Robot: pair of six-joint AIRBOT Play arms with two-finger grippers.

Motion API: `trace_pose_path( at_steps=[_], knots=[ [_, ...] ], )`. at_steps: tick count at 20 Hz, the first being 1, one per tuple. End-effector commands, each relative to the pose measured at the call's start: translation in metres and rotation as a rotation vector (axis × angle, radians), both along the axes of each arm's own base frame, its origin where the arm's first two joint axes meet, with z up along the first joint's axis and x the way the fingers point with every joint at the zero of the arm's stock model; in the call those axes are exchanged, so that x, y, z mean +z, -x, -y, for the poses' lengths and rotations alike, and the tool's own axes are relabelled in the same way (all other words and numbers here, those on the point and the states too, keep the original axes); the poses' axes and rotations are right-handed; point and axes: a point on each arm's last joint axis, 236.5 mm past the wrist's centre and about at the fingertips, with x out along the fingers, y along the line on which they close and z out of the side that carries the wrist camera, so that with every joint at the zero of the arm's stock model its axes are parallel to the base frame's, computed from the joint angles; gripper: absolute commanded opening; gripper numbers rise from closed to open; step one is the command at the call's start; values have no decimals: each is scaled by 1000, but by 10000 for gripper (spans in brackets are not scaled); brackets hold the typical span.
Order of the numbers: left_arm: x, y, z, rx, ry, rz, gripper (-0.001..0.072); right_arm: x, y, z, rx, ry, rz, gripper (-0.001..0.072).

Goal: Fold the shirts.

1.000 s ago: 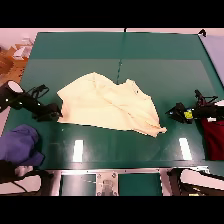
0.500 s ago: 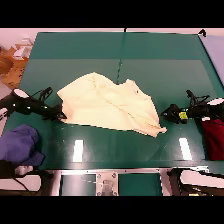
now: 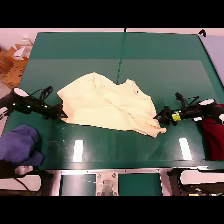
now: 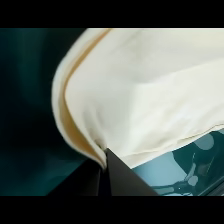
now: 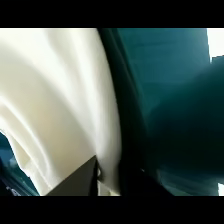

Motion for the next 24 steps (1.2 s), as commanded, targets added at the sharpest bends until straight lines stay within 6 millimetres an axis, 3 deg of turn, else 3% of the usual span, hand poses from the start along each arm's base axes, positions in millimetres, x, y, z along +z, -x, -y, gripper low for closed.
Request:
trace_pose_path(
  at_steps=[1,3,5,7,9,11,14,16,18,20,22,24],
  knots=[
    [21,-4,3,-40,25,12,22,19,-1,-13,70,-64,15,20],
    [58,-19,2,-53,19,90,21,58,-19,-18,79,-125,89,19],
    [117,-36,0,-61,-4,227,21,123,-52,-20,51,-172,258,19],
    [198,-46,-1,-64,-48,430,21,209,-79,-20,14,-190,471,19],
    [296,-43,-1,-39,-104,684,21,303,-87,-21,-9,-170,691,19],
    [401,-20,3,4,-154,959,22,390,-74,-20,-34,-122,887,20],
    [551,50,10,78,-237,1396,22,513,-32,-13,-149,18,1202,19],
    [617,99,6,143,-309,1591,22,586,7,-11,-264,113,1411,19],
    [656,135,0,210,-366,1706,22,636,46,-15,-360,194,1576,20],
    [673,150,-9,272,-398,1757,22,668,78,-22,-425,280,1710,20],
    [667,147,-15,278,-432,1731,22,672,90,-23,-457,351,1737,20],
    [646,128,-20,267,-439,1653,22,659,84,-13,-471,398,1677,20]
  ],
)
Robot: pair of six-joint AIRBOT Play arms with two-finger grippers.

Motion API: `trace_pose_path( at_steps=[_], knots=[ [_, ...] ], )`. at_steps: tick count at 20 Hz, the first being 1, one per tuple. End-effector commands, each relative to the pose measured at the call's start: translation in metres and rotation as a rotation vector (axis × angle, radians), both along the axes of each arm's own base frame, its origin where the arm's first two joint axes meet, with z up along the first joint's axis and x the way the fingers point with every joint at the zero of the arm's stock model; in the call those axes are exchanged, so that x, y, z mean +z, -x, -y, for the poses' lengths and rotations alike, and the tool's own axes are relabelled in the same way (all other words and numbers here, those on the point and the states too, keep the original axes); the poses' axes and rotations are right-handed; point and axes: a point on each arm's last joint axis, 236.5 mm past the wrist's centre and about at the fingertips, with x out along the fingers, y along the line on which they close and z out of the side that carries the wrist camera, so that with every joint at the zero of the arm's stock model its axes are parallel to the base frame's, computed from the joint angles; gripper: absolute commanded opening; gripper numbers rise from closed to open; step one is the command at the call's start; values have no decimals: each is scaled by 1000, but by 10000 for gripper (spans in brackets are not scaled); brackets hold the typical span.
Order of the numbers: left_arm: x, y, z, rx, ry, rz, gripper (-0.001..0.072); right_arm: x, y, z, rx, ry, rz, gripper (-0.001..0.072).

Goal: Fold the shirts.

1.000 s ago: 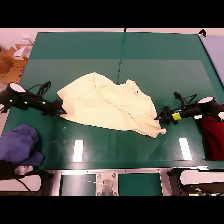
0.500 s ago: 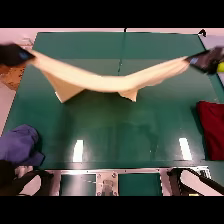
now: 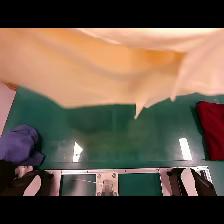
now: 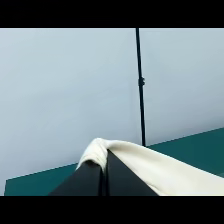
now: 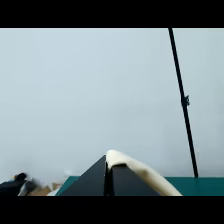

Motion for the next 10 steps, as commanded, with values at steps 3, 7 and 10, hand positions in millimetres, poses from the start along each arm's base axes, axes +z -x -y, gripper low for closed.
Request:
trace_pose_path(
  at_steps=[3,7,10],
  knots=[
    [-59,-54,-21,46,41,-189,23,-20,-13,32,-119,-38,-60,20],
    [-166,-134,-27,-2,117,-467,23,-116,-77,81,-79,-158,-259,20],
    [-251,-196,-9,-143,216,-614,23,-217,-139,108,-57,-239,-411,20]
  ],
)
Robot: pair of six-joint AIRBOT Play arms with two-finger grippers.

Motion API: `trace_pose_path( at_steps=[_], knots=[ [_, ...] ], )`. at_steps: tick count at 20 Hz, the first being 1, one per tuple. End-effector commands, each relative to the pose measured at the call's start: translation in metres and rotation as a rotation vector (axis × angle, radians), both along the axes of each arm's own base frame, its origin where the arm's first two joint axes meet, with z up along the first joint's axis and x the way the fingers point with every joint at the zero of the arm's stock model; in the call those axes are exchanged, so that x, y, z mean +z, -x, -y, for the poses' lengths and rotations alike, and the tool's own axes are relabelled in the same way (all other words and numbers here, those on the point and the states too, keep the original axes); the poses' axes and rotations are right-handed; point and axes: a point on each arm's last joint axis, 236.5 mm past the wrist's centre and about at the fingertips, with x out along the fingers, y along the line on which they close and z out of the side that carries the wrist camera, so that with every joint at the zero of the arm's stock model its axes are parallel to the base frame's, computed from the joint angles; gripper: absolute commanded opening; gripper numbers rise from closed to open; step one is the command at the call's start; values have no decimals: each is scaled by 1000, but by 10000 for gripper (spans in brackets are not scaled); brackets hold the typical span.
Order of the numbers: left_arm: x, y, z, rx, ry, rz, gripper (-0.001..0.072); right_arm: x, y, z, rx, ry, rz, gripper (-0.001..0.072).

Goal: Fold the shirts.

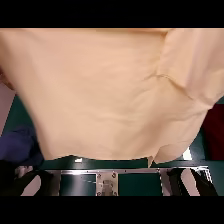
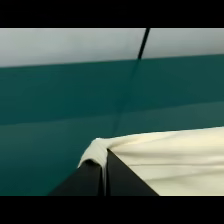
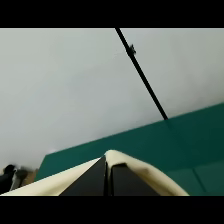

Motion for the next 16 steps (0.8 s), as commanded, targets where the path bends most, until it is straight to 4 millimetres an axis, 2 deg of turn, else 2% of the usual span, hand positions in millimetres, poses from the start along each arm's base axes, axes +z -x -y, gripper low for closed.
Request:
trace_pose_path(
  at_steps=[1,3,5,7,8,10,11,14,16],
  knots=[
    [-101,-62,15,-97,145,-167,23,-118,-65,23,22,-71,-163,20],
    [-173,-96,16,-112,231,-300,23,-194,-109,23,38,-109,-286,20],
    [-235,-121,20,-133,309,-411,23,-269,-149,24,35,-158,-414,20],
    [-282,-145,23,-130,393,-481,23,-328,-180,30,15,-194,-512,20],
    [-300,-156,22,-114,440,-498,23,-350,-194,30,23,-212,-549,20],
    [-330,-174,21,-86,516,-514,23,-377,-223,34,43,-259,-581,20],
    [-341,-181,20,-74,543,-517,23,-382,-238,36,54,-277,-578,20],
    [-357,-197,17,-37,562,-489,23,-379,-270,41,83,-289,-546,21],
    [-360,-203,22,-29,506,-458,23,-373,-278,44,87,-279,-526,21]
  ],
)
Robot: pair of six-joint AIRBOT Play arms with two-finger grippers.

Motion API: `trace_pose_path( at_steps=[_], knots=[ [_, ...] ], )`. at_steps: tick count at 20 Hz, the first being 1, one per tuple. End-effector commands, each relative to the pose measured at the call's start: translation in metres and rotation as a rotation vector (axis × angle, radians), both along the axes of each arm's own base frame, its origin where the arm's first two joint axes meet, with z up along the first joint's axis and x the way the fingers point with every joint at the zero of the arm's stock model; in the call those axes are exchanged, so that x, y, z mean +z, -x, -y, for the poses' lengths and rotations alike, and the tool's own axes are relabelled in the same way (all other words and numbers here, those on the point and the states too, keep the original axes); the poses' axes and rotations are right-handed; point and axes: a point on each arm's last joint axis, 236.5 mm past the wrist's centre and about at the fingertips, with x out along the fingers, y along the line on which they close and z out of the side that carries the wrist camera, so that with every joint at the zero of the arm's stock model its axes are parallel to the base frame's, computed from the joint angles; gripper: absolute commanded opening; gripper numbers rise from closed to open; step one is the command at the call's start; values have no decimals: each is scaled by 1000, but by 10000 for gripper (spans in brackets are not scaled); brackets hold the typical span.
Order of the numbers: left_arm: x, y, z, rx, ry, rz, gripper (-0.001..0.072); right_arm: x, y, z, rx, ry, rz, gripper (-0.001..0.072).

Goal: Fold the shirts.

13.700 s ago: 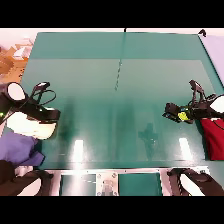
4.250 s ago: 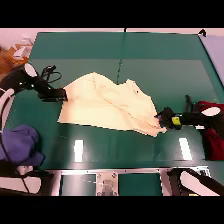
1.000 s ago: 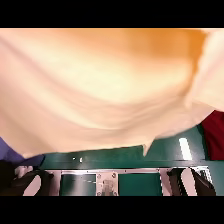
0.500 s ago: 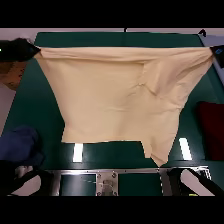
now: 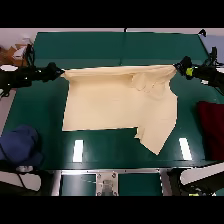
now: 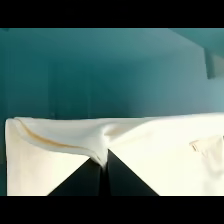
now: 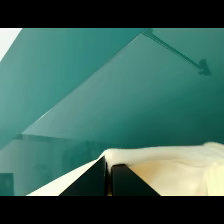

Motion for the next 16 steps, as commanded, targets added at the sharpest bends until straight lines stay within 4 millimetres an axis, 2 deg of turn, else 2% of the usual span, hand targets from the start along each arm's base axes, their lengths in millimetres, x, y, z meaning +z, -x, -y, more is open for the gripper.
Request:
trace_pose_path(
  at_steps=[1,4,6,9,13,16],
  knots=[
    [-17,-15,8,26,-32,30,23,-7,-20,2,17,-6,10,20],
    [-25,-4,23,-40,-65,7,23,-24,1,-3,119,48,-59,19],
    [-42,11,21,-81,-109,-68,23,-36,24,-3,203,82,-131,18],
    [-68,30,7,-117,-221,-166,23,-56,60,-2,295,122,-269,18],
    [-78,41,3,-141,-262,-213,23,-87,101,4,341,180,-443,18],
    [-83,47,9,-174,-290,-224,23,-105,117,3,350,183,-500,18]
  ],
)
